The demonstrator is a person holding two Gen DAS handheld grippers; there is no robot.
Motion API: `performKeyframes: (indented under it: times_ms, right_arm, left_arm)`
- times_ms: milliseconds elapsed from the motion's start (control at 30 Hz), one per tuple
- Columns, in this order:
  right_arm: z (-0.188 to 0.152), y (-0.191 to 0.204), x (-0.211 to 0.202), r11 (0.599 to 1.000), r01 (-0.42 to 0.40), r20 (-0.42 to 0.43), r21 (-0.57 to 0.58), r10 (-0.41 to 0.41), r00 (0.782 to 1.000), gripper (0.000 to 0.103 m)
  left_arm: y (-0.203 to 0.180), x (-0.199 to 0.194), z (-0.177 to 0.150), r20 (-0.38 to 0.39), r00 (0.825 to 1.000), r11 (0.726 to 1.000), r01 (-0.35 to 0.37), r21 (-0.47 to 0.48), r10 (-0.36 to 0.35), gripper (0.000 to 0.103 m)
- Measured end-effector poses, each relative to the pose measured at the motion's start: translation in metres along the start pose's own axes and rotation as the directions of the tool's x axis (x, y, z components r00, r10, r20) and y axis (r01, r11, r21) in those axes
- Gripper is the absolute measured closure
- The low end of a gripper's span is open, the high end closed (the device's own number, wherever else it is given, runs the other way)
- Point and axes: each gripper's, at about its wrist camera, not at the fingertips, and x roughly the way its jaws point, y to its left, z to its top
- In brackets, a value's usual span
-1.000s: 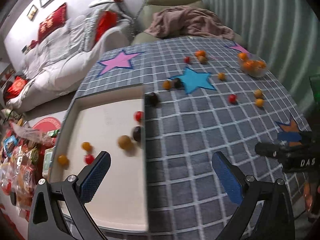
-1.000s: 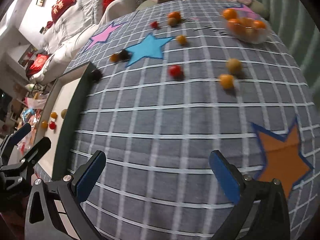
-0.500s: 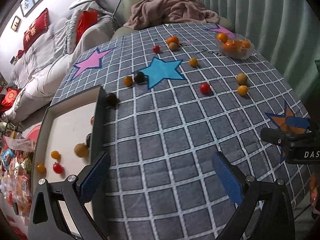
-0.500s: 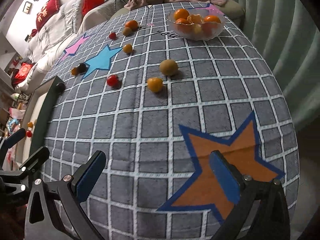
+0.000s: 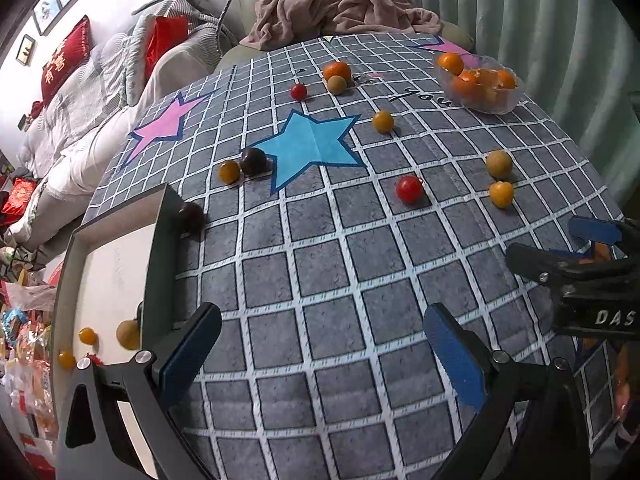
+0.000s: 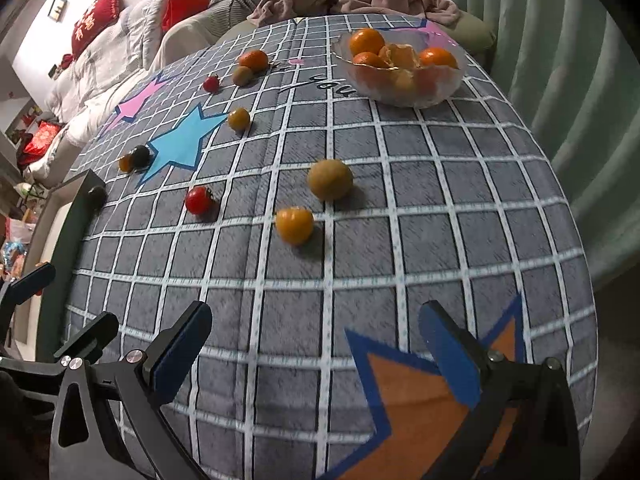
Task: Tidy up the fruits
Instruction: 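Move both open tools back over the tablecloth toward the remaining tomatoes, then grasp a red tomato with the left tool while the right tool grasps a yellow tomato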
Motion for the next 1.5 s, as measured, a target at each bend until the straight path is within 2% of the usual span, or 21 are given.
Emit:
performKeyframes:
  times_ms: [433, 533, 600, 667, 800, 867, 933, 1000, 1133, 1167, 1200, 1267, 1333, 1367, 1400, 1433, 1500]
  right_arm:
    - [0.018, 0.016, 0.018, 0.997, 0.043, 0.043, -0.067, -0.040, 0.998, 0.000]
    - [0.020, 0.018, 0.021, 0.996, 0.049, 0.060, -0.074, -0.045, 0.997, 0.003]
    - [0.022, 0.020, 0.019, 0.995, 0.057, 0.082, -0.084, -0.050, 0.995, 0.015]
    - [0.025, 0.022, 0.017, 0.994, 0.056, 0.092, -0.096, -0.047, 0.995, 0.046]
    - [0.025, 0.022, 0.017, 0.993, 0.052, 0.096, -0.105, -0.041, 0.995, 0.059]
    - [0.024, 0.019, 0.015, 0.994, 0.040, 0.102, -0.105, -0.029, 0.994, 0.079]
    - [0.023, 0.014, 0.013, 0.996, 0.016, 0.102, -0.089, -0.007, 0.995, 0.080]
    - [0.021, 0.009, 0.011, 0.997, 0.004, 0.102, -0.074, 0.003, 0.995, 0.080]
    - [0.017, -0.002, 0.007, 0.999, -0.019, 0.103, -0.049, 0.024, 0.994, 0.080]
    - [0.015, -0.006, 0.006, 0.999, -0.021, 0.104, -0.042, 0.025, 0.994, 0.080]
    - [0.014, -0.007, 0.006, 0.999, -0.023, 0.104, -0.038, 0.027, 0.994, 0.080]
    - [0.013, -0.011, 0.005, 0.999, -0.030, 0.107, -0.031, 0.033, 0.994, 0.080]
    - [0.013, -0.012, 0.004, 0.999, -0.032, 0.107, -0.029, 0.035, 0.994, 0.080]
    - [0.012, -0.012, 0.004, 0.999, -0.031, 0.107, -0.031, 0.035, 0.994, 0.080]
    - [0.012, -0.011, 0.004, 0.999, -0.030, 0.107, -0.033, 0.033, 0.994, 0.080]
    - [0.012, -0.010, 0.004, 0.999, -0.029, 0.107, -0.034, 0.033, 0.994, 0.080]
    - [0.010, -0.010, 0.003, 0.999, -0.029, 0.108, -0.034, 0.033, 0.994, 0.080]
  left_arm:
    - [0.009, 0.016, 0.014, 0.028, 1.000, 1.000, -0.004, -0.019, 0.005, 0.002]
    - [0.007, 0.021, 0.017, 0.034, 0.999, 1.000, 0.001, -0.007, 0.000, 0.002]
    - [0.003, 0.022, 0.021, 0.045, 0.999, 1.000, 0.004, 0.009, -0.005, 0.002]
    - [-0.001, 0.023, 0.024, 0.059, 0.998, 1.000, 0.007, 0.023, -0.009, 0.002]
    - [-0.010, 0.025, 0.033, 0.079, 0.997, 0.999, 0.020, 0.035, -0.023, 0.002]
    - [-0.014, 0.027, 0.037, 0.084, 0.996, 0.999, 0.025, 0.040, -0.028, 0.002]
    - [-0.019, 0.029, 0.040, 0.089, 0.995, 0.998, 0.031, 0.046, -0.035, 0.003]
    - [-0.024, 0.032, 0.043, 0.089, 0.995, 0.998, 0.032, 0.054, -0.037, 0.012]
    - [-0.035, 0.046, 0.047, 0.065, 0.997, 0.997, 0.036, 0.068, -0.041, 0.016]
    - [-0.037, 0.049, 0.048, 0.060, 0.997, 0.997, 0.042, 0.072, -0.046, 0.021]
    - [-0.039, 0.052, 0.049, 0.055, 0.997, 0.996, 0.044, 0.075, -0.049, 0.031]
    - [-0.043, 0.054, 0.052, 0.061, 0.996, 0.995, 0.061, 0.075, -0.066, 0.035]
    - [-0.046, 0.054, 0.055, 0.064, 0.994, 0.994, 0.084, 0.076, -0.089, 0.054]
    - [-0.048, 0.055, 0.056, 0.061, 0.993, 0.993, 0.095, 0.077, -0.099, 0.059]
    - [-0.050, 0.055, 0.057, 0.058, 0.992, 0.991, 0.110, 0.079, -0.115, 0.073]
    - [-0.052, 0.055, 0.057, 0.056, 0.990, 0.989, 0.122, 0.085, -0.127, 0.083]
    - [-0.055, 0.054, 0.056, 0.065, 0.991, 0.990, 0.112, 0.090, -0.118, 0.083]
